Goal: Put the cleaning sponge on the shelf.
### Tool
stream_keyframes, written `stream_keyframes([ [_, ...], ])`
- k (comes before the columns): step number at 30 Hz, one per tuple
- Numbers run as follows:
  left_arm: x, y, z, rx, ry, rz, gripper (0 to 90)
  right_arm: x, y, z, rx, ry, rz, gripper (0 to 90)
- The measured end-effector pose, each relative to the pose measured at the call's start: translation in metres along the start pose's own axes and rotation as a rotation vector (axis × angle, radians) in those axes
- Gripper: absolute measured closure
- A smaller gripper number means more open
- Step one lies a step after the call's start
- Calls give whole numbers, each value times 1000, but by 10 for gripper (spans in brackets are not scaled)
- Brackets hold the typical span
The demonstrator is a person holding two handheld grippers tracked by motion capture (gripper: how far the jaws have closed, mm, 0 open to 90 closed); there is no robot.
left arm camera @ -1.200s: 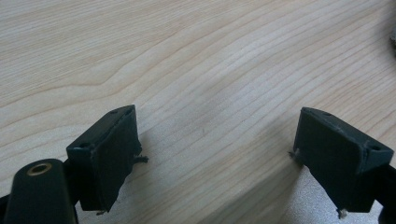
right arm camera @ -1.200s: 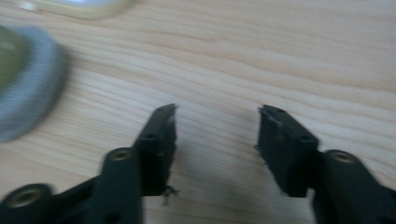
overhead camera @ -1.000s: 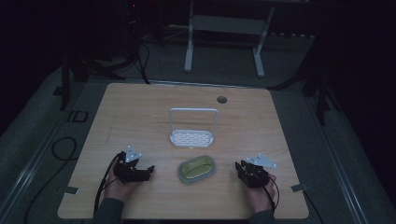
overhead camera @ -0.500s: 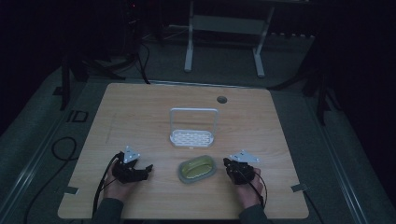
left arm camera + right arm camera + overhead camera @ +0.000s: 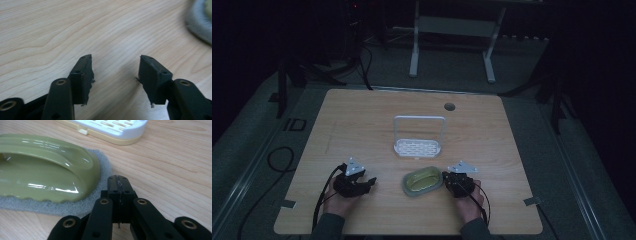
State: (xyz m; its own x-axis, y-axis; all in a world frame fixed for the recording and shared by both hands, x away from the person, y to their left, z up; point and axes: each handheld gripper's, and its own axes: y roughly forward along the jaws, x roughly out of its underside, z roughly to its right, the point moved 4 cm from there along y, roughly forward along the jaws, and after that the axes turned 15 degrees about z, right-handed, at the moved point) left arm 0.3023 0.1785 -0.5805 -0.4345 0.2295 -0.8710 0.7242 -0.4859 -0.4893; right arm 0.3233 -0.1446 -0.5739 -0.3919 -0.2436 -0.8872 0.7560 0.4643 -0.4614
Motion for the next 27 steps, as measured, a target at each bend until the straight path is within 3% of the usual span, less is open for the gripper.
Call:
stream_keyframes([
  [7, -9, -12, 7, 68, -36, 47, 499, -2, 5, -13, -32, -18, -1, 900],
  [12, -21, -22, 20, 136, 0, 62, 519, -4, 11, -24, -64, -53, -10, 900],
  [20, -41, -28, 40, 242, 66, 37, 551, -10, 18, -42, -129, -41, -9, 900],
  [25, -54, -25, 47, 272, 120, 10, 574, -11, 20, -52, -160, -61, -8, 900],
  [27, -54, -25, 47, 272, 120, 10, 577, -11, 21, -53, -165, -64, -7, 900],
])
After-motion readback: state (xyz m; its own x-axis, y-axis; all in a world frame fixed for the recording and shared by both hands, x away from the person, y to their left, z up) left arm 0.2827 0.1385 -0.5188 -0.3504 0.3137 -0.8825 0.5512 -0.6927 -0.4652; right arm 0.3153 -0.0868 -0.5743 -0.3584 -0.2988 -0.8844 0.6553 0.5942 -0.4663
